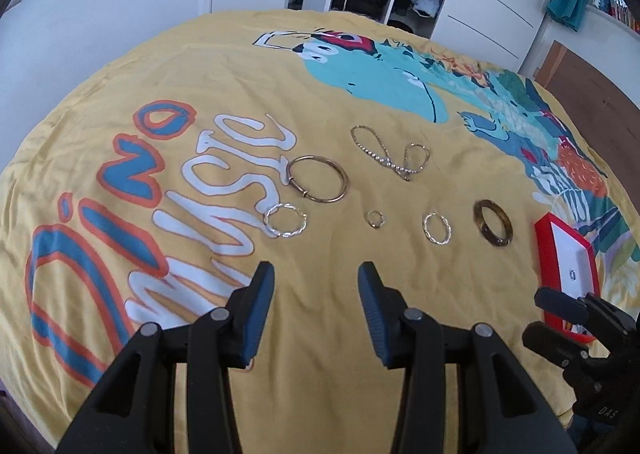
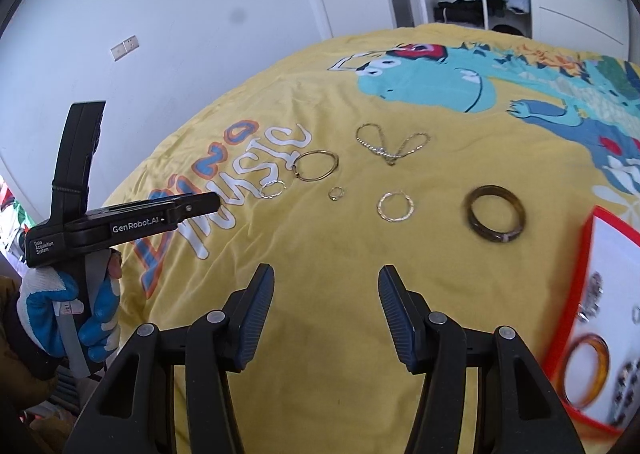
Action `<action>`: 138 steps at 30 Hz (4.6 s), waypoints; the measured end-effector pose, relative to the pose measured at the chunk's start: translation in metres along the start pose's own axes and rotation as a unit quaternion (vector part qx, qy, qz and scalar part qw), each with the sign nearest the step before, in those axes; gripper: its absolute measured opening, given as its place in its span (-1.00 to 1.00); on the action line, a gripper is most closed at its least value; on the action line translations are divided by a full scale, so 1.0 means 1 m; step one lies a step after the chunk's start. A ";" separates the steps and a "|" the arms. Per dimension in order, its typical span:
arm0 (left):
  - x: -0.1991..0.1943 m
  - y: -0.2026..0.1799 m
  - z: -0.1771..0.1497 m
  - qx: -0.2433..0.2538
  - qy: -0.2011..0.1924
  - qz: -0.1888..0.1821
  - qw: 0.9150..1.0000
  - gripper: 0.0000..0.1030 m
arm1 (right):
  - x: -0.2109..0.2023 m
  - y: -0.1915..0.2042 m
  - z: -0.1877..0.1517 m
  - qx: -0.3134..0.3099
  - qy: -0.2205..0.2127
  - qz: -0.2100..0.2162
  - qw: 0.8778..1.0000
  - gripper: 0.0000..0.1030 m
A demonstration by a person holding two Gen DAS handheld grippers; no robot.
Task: Organize jewelry
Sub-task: 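Grasp the twisted silver hoop earring with the left tool while the right tool grasps a small silver ring, then carry the twisted hoop and silver ring with both tools over the red box, then open both tools to drop the hoop and ring into the box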
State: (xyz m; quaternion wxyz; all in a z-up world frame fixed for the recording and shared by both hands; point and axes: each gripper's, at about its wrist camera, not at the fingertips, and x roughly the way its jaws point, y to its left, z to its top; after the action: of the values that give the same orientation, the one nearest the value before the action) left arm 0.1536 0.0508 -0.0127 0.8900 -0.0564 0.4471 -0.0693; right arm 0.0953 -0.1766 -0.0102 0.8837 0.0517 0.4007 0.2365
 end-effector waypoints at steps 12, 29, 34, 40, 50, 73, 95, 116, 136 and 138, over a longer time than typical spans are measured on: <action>0.087 0.006 0.030 0.075 0.043 -0.010 0.996 -0.26 | 0.073 -0.021 0.020 0.000 0.018 0.025 1.000 0.04; 0.115 0.024 0.020 0.107 0.055 -0.028 0.992 -0.81 | 0.150 -0.016 0.058 -0.016 0.034 0.034 0.999 -0.24; 0.112 0.023 0.019 0.109 0.048 -0.040 0.992 -0.90 | 0.171 -0.016 0.062 -0.016 0.049 0.019 0.999 -0.36; 0.107 0.024 0.020 0.102 0.040 -0.048 0.993 -0.93 | 0.186 -0.012 0.067 -0.031 0.063 -0.004 0.998 -0.50; 0.087 0.026 0.024 0.077 0.022 -0.053 0.995 -0.93 | 0.169 -0.003 0.066 -0.045 0.055 0.002 0.997 -0.64; -0.053 -0.005 0.005 0.064 -0.041 -0.078 0.994 -0.93 | 0.000 0.029 0.029 -0.011 0.001 -0.018 1.000 -0.64; -0.138 -0.117 -0.045 0.119 -0.051 -0.105 0.986 -0.93 | -0.175 -0.046 -0.068 0.085 -0.081 -0.107 0.987 -0.64; -0.033 -0.324 -0.034 0.237 0.017 -0.171 0.956 -0.93 | -0.182 -0.208 -0.085 0.145 -0.061 -0.177 0.972 -0.64; 0.131 -0.420 -0.016 0.266 0.077 -0.140 0.951 -0.93 | -0.068 -0.326 -0.033 0.080 0.057 -0.188 0.977 -0.64; 0.141 -0.419 -0.018 0.263 0.086 -0.135 0.951 -0.93 | -0.062 -0.331 -0.033 0.075 0.068 -0.188 0.977 -0.64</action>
State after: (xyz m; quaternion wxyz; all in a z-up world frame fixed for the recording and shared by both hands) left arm 0.1922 -0.3865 -0.0662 0.8140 0.1262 0.4759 -0.3084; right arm 0.1605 -0.5003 -0.0833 0.8766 0.0254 0.4791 0.0381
